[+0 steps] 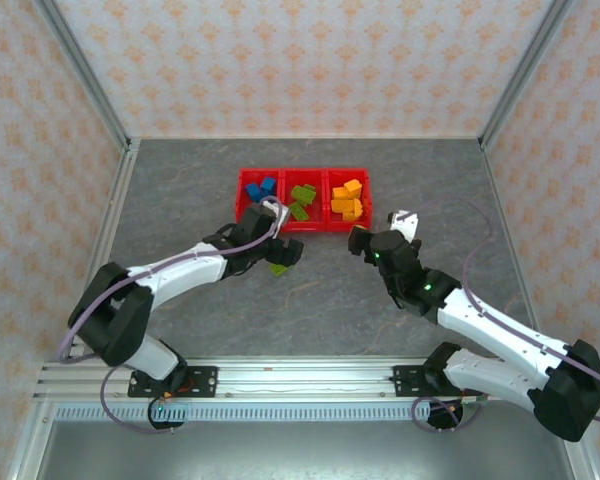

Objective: Sort the legos into containers by color
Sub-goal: Pick up the lego from the center of the table.

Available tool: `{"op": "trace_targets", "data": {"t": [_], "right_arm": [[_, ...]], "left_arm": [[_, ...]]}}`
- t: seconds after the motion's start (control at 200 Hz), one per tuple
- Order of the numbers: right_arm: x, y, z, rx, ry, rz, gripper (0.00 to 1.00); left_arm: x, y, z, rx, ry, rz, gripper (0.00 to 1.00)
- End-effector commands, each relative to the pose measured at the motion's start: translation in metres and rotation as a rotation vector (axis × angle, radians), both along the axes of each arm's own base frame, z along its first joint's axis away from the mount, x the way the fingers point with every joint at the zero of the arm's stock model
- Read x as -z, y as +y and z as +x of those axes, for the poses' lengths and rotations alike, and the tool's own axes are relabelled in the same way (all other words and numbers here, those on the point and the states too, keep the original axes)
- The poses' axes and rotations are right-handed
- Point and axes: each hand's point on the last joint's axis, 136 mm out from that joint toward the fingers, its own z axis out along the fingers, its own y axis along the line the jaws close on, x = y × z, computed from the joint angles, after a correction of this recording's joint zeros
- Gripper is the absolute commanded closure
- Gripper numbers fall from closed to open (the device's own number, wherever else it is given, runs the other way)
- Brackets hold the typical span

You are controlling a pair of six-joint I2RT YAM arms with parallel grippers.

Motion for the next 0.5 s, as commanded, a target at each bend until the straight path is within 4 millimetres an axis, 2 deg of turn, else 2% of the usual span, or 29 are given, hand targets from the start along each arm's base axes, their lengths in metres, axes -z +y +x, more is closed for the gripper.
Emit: {"op": "trace_targets", "data": {"t": [0.0, 0.08, 0.16, 0.26, 0.415, 0.496], "right_arm": [[-0.015, -0.001, 0.002, 0.020, -0.027, 0.049, 0.00], [-0.018, -0.003, 0.001, 0.023, -0.034, 0.052, 0.00], [-0.019, -0.004, 0.001, 0.030, -0.036, 0.051, 0.00], [-0.023, -0.006, 0.002, 0.043, -0.044, 0.054, 0.00], [-0.026, -0.004, 0.003, 0.039, -0.049, 0.056, 0.00], [-0.025, -0.004, 0.003, 0.039, -0.045, 0.050, 0.00]], "left_arm": [[0.004, 0.002, 0.002, 0.001, 0.006, 0.076, 0.01], [0.011, -0.002, 0.001, 0.019, 0.019, 0.098, 0.01], [0.020, -0.008, -0.003, 0.053, 0.051, 0.109, 0.08], [0.033, -0.011, -0.002, 0.061, 0.083, 0.152, 0.13], [0.052, -0.005, 0.001, 0.043, 0.126, 0.223, 0.16], [0.061, -0.003, 0.000, 0.035, 0.153, 0.247, 0.22]]}}
